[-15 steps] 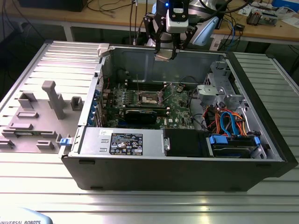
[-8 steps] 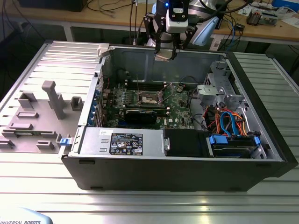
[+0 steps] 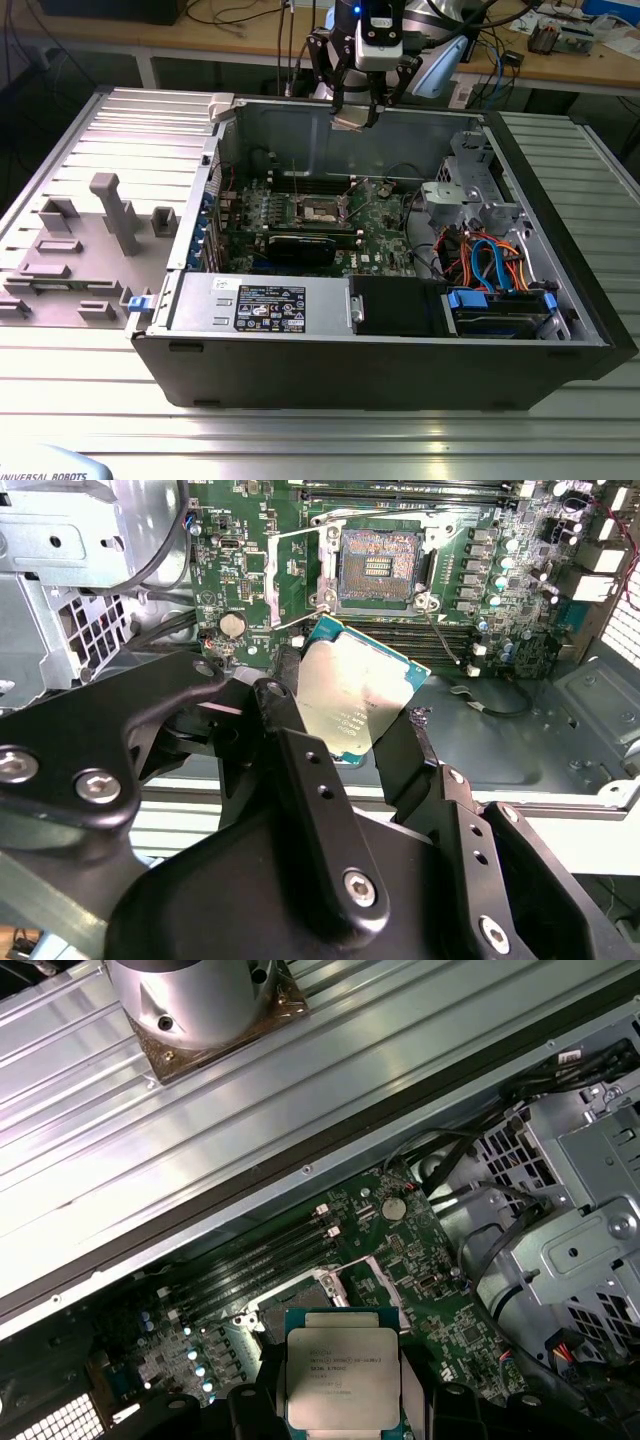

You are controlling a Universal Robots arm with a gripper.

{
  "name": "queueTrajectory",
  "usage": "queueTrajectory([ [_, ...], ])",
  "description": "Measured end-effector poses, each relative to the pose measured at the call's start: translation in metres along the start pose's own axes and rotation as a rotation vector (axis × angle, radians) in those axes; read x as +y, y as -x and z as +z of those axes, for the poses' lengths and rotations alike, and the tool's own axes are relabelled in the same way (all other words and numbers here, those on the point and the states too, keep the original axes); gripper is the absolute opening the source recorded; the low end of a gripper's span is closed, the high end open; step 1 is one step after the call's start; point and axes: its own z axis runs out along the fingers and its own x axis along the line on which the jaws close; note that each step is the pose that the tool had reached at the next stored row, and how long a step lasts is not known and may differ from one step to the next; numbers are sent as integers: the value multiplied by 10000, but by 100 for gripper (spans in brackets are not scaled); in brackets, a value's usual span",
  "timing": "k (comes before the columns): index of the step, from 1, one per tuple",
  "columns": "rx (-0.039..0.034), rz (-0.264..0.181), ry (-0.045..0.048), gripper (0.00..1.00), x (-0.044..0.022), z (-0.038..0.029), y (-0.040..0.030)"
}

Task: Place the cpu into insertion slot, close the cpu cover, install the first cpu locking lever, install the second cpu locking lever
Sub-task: 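Place the cpu into insertion slot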

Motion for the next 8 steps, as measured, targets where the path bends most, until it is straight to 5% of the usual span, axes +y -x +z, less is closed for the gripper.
queueTrajectory([
  [8, -14, 151, 3, 54, 0, 0, 0],
])
